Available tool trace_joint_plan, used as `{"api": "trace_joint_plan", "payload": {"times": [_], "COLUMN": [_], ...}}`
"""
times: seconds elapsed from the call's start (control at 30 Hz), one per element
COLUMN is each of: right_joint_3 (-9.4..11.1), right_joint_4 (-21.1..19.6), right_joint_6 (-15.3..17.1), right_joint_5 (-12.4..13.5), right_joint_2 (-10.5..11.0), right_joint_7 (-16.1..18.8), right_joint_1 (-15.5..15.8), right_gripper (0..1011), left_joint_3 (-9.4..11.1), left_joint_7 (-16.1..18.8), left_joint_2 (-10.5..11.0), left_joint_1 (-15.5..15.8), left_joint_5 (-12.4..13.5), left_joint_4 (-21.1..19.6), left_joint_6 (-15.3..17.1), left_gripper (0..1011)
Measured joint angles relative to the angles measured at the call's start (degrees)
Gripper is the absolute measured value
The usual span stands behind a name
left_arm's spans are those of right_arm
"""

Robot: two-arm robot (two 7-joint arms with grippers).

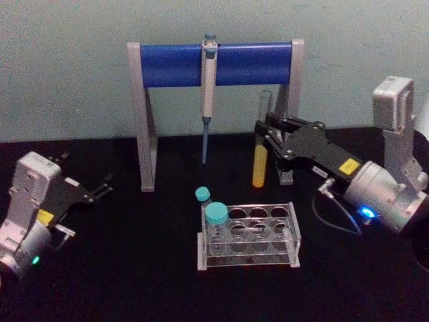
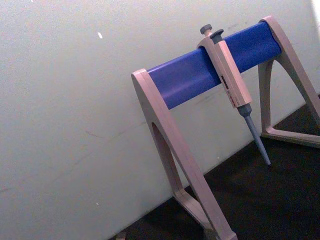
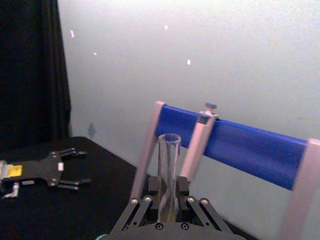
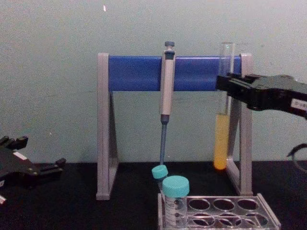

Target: Pick up the test tube from the test tube rack, shake it, then place it back into the test tube rack.

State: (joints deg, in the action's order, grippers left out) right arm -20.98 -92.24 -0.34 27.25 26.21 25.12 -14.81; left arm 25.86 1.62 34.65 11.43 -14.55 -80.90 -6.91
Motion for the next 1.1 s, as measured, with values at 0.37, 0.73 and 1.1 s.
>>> {"api": "trace_joint_plan", "payload": {"times": [0.37,0.73,1.1], "right_joint_3": [3.76,1.11,-0.91], "right_joint_4": [-6.01,-6.97,-2.2], "right_joint_6": [0.58,1.08,0.25], "right_joint_5": [1.25,3.04,1.62], "right_joint_2": [3.62,2.78,-0.34], "right_joint_7": [-0.5,2.05,0.87], "right_joint_1": [6.97,7.09,1.85], "right_gripper": [229,228,228], "left_joint_3": [0.0,0.0,0.0], "left_joint_7": [0.0,0.0,0.0], "left_joint_2": [0.0,0.0,0.0], "left_joint_1": [0.0,0.0,0.0], "left_joint_5": [0.0,0.0,0.0], "left_joint_4": [0.0,0.0,0.0], "left_joint_6": [0.0,0.0,0.0], "left_gripper": [1001,1001,1001]}}
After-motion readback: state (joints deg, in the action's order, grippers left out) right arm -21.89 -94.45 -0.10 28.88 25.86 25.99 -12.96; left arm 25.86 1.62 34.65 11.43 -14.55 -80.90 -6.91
